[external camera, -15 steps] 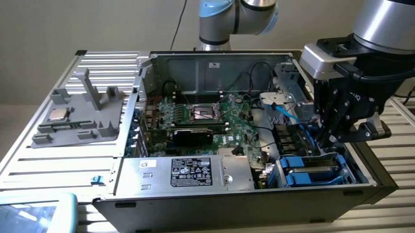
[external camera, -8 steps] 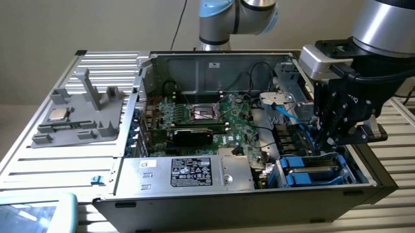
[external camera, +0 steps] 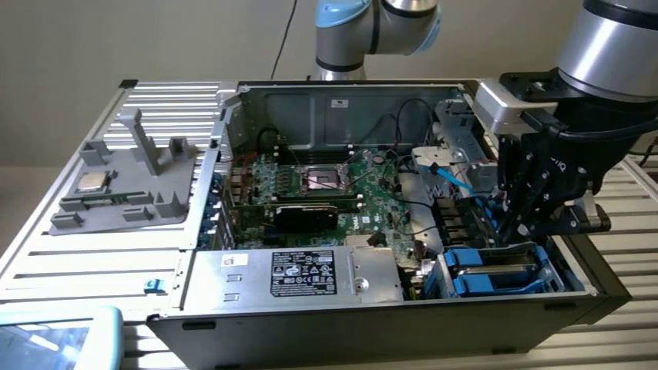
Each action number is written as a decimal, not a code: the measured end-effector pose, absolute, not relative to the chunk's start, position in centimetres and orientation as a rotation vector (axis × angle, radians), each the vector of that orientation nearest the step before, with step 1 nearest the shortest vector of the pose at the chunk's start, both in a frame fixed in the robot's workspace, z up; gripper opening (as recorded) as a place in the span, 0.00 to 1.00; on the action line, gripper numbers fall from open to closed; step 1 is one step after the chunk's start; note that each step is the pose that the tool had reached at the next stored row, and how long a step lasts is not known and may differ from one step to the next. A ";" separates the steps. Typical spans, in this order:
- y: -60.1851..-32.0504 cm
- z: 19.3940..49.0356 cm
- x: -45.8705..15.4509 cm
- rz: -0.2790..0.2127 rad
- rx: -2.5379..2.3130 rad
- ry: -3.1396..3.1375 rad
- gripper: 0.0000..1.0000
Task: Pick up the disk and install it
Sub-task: 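Insert the first disk wire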
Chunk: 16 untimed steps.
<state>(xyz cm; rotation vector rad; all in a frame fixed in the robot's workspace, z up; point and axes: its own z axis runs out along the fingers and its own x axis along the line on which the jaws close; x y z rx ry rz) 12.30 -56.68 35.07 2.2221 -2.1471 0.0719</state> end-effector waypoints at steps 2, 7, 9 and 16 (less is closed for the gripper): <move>-56.9 35.0 12.4 0.072 2.219 -2.150 0.17; -57.0 34.7 12.4 0.071 2.207 -2.162 0.17; -57.2 34.6 12.5 0.071 2.203 -2.166 0.17; -57.3 34.2 12.5 0.070 2.198 -2.170 0.17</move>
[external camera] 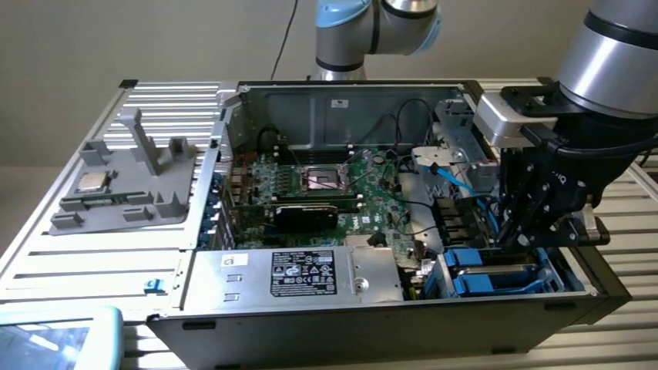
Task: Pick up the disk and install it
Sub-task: 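Insert the first disk wire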
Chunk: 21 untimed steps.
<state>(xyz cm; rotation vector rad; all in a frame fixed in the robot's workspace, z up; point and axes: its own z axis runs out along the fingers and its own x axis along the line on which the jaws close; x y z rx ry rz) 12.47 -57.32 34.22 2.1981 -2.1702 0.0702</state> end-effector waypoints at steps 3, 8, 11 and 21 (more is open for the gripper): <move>-57.3 34.0 12.5 0.070 2.198 -2.170 0.17; -57.3 33.8 12.4 0.070 2.198 -2.170 0.17; -57.3 33.7 12.3 0.070 2.198 -2.170 0.17; -57.3 33.4 12.3 0.072 2.197 -2.170 0.17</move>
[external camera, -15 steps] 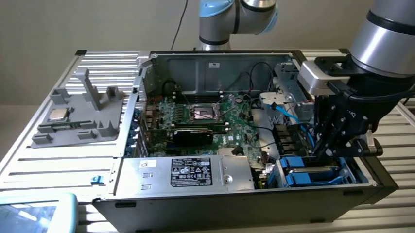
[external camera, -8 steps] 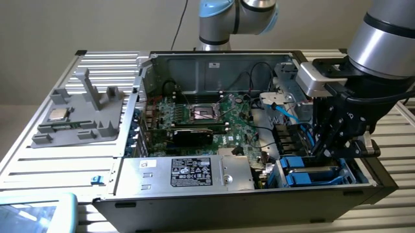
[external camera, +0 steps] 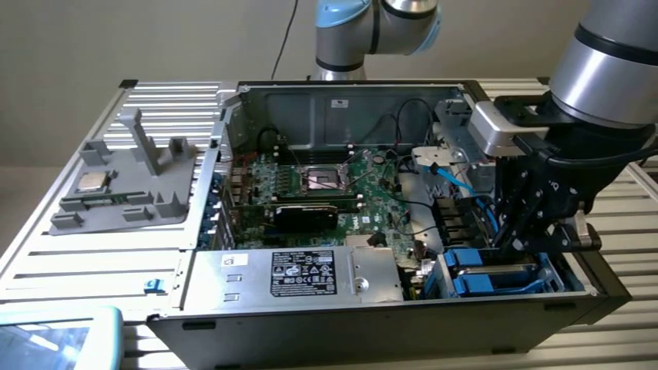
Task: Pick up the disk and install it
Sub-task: 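Insert the first disk wire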
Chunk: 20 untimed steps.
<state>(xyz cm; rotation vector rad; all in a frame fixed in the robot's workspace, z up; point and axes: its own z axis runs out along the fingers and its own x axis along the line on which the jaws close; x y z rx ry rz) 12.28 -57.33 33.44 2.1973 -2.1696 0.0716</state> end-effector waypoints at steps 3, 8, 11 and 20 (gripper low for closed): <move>-57.3 33.4 12.3 0.071 2.193 -2.174 0.17; -57.2 33.4 12.3 0.076 2.186 -2.175 0.17; -57.2 33.4 12.3 0.077 2.185 -2.174 0.17; -57.0 33.3 12.3 0.085 2.180 -2.172 0.17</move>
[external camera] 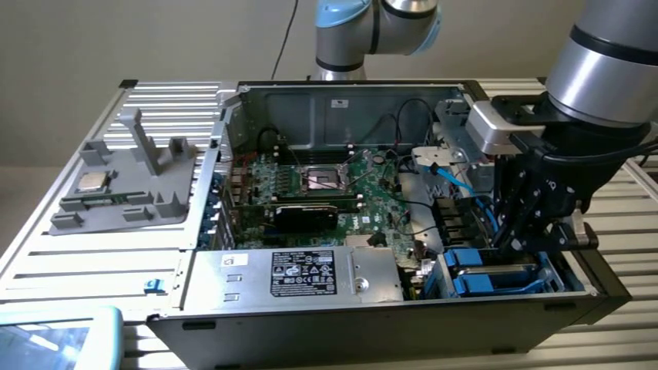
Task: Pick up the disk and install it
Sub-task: 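Insert the first disk wire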
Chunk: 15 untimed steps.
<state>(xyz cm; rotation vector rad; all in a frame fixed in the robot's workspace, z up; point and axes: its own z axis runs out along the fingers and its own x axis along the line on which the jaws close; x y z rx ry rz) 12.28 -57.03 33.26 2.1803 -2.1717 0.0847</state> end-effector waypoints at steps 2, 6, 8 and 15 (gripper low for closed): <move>-57.0 33.2 12.3 0.086 2.179 -2.171 0.17; -57.0 33.1 12.3 0.090 2.177 -2.170 0.17; -57.0 33.1 12.3 0.092 2.176 -2.169 0.17; -57.0 33.0 12.2 0.094 2.174 -2.169 0.17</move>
